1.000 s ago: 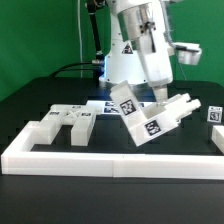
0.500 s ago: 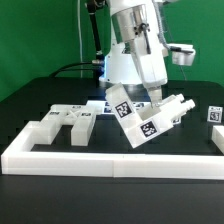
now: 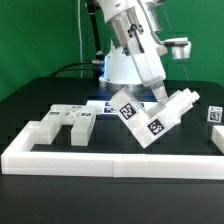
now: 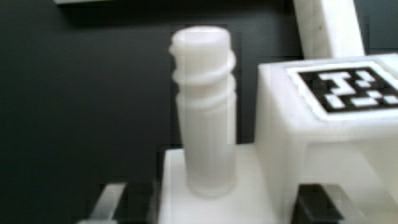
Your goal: Assemble chair
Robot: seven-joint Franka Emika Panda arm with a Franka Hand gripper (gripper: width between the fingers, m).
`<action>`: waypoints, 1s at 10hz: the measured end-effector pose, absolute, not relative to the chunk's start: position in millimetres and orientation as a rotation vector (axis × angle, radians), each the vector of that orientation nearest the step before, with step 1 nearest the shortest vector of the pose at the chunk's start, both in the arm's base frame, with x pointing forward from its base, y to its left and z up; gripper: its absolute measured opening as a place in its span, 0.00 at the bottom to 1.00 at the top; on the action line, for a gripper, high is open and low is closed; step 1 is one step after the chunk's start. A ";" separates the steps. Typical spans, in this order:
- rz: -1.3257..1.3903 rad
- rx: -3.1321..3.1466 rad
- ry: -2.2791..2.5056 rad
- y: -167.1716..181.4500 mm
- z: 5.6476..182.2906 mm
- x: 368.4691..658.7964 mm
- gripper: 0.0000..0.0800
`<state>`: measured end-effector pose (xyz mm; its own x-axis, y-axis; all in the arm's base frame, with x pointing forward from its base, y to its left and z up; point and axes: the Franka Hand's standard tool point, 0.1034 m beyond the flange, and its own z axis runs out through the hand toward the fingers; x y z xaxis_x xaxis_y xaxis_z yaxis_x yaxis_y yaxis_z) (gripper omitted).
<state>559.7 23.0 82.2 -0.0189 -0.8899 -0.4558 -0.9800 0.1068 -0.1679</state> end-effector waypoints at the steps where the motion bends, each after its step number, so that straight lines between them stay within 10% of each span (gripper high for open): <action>1: 0.337 -1.800 1.899 14.1 80.7 554.6 0.41; 10: 0.667 -1.542 1.675 13.5 61.1 515.3 0.41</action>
Offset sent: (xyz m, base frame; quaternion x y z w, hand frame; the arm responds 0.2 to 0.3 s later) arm -0.0189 0.0505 0.0019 0.0484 -0.1953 0.0337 0.9790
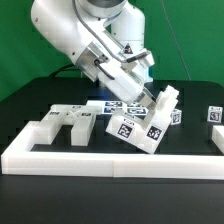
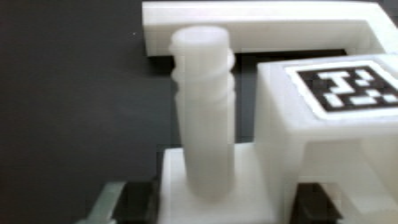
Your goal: Assemble chair
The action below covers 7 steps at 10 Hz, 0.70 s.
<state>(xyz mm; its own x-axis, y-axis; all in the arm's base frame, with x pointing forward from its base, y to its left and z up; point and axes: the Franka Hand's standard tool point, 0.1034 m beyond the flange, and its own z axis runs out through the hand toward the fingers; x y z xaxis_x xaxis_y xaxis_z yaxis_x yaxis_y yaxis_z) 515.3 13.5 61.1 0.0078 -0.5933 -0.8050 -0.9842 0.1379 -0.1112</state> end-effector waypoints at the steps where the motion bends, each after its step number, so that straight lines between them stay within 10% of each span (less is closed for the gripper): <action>1: 0.646 -1.548 1.693 9.1 59.6 517.7 0.51; 4: 0.632 -1.553 1.706 5.3 57.3 517.6 0.78; 7: 0.624 -1.586 1.708 -8.8 55.5 516.6 0.80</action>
Offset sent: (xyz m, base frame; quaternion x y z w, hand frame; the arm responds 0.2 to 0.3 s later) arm 0.0000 0.0000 0.0000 0.0000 0.0000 0.0000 1.0000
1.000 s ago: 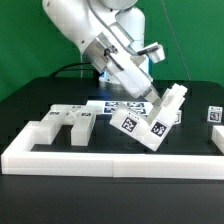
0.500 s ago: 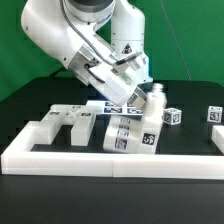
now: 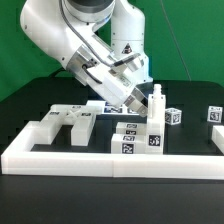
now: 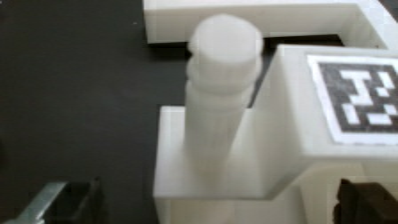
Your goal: Assemble chair
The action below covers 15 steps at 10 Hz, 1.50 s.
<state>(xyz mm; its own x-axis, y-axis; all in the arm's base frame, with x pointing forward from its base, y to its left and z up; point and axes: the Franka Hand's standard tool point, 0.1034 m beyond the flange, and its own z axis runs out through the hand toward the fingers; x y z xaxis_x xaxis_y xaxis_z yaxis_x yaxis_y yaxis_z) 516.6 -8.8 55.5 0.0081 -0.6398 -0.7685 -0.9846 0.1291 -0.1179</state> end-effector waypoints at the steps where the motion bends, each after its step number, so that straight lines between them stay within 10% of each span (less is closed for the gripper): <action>1: 0.608 -1.594 1.716 -25.3 54.6 516.7 0.81; 15: 0.221 -1.838 1.936 -101.4 66.8 530.4 0.81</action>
Offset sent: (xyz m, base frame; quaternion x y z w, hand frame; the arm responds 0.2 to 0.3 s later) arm -0.0085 -0.0297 -0.0010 -0.0135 0.0036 -0.0236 0.9996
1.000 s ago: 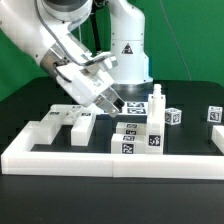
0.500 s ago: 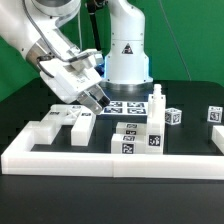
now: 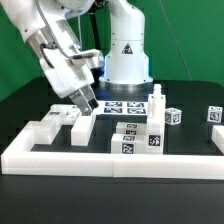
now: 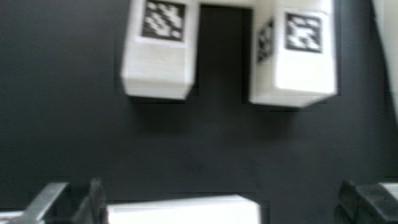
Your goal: Assemble chair
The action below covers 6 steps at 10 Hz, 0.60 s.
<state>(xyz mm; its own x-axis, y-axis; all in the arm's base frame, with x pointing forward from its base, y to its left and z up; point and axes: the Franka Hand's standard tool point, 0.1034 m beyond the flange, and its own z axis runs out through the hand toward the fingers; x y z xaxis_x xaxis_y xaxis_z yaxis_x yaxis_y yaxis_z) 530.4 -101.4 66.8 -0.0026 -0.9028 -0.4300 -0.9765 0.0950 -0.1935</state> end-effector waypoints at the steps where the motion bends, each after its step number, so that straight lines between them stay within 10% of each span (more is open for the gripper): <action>1: 0.176 -1.887 1.940 -99.3 70.2 534.9 0.81; 6: -0.031 -2.014 2.019 -90.6 69.2 547.3 0.81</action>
Offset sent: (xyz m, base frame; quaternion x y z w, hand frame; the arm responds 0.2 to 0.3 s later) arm 0.0000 0.0000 0.0000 0.0000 0.1296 0.0000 0.9916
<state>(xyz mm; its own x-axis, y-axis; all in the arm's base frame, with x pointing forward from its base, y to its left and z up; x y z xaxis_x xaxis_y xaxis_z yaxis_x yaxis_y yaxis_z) 547.3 -90.6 69.2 0.0180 -0.9822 -0.1872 -0.9760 0.0234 -0.2165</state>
